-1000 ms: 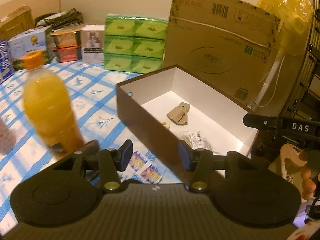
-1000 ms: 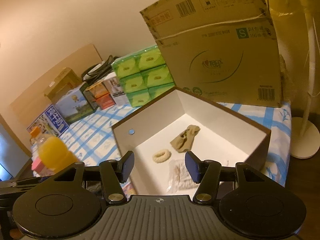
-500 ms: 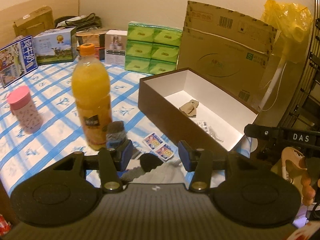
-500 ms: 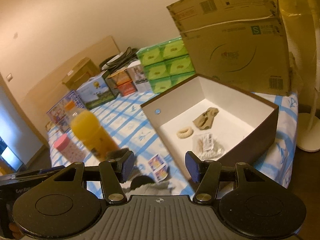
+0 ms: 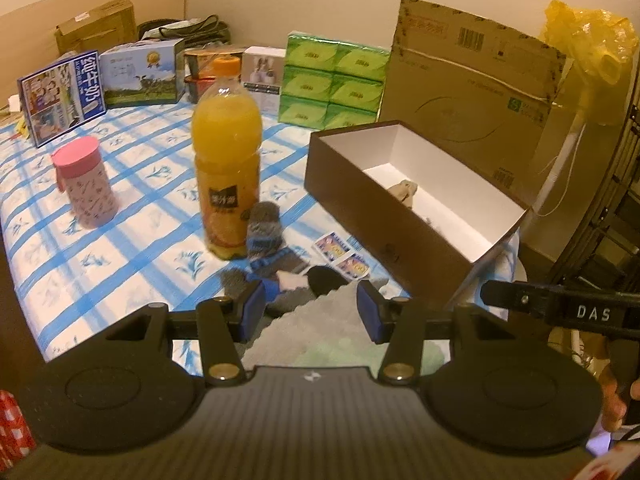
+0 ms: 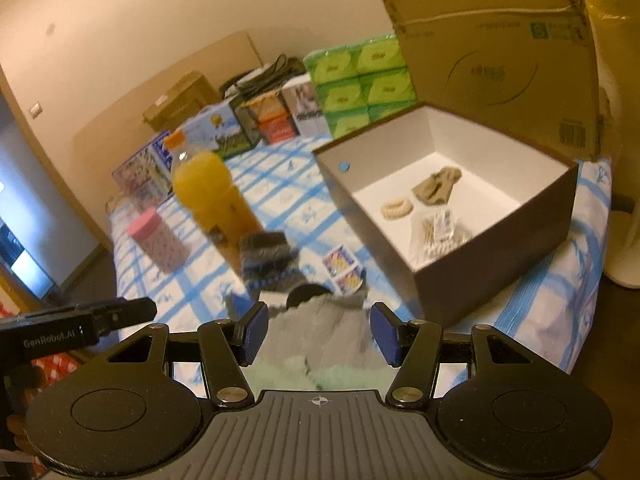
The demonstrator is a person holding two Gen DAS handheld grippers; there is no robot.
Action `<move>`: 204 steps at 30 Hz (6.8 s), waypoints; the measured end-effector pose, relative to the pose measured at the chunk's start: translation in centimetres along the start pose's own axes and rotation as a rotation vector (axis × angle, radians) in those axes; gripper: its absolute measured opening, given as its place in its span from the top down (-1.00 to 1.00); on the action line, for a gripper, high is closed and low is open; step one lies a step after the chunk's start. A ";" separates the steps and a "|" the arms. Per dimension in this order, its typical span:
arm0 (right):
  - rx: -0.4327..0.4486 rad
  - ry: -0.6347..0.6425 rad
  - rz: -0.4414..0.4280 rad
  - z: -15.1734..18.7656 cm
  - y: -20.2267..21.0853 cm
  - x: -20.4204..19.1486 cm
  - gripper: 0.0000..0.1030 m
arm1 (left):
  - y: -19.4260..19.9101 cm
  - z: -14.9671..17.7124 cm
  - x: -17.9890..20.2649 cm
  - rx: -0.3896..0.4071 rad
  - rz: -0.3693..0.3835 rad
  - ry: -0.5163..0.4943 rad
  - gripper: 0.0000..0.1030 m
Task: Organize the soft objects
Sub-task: 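Move both tools back over the remaining cloth pile, then grasp the light green towel with the right tool and lift it, then carry the green towel over the brown box while the left tool grasps the blue wipe packet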
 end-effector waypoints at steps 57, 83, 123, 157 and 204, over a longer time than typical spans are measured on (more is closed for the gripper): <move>-0.175 0.111 -0.026 6.6 -5.8 -2.0 -0.10 | -6.8 7.4 -3.2 -0.222 -0.047 0.041 -0.01; 0.110 -0.118 -0.103 3.0 -1.9 4.0 0.82 | -6.0 6.6 -5.5 -0.186 -0.091 0.082 -0.01; -0.149 -0.062 -0.011 9.6 -11.3 3.9 -0.57 | -8.9 7.9 -4.3 -0.261 -0.070 0.058 0.00; 0.103 0.171 -0.070 3.7 -1.5 0.3 0.54 | -8.0 6.0 -1.9 -0.155 -0.039 -0.033 0.03; 0.277 0.036 0.124 -6.6 -6.0 15.4 0.53 | -28.2 3.5 7.5 -0.180 -0.009 -0.429 0.64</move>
Point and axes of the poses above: each gripper's, at about its wrist camera, not at the fingertips, and y roughly against the way its jaws point, x to its right, z to its underside, the point moved 5 cm from there along -y, roughly the way its jaws point, and after that the axes turned 14 degrees about y, right-handed, at the moved point
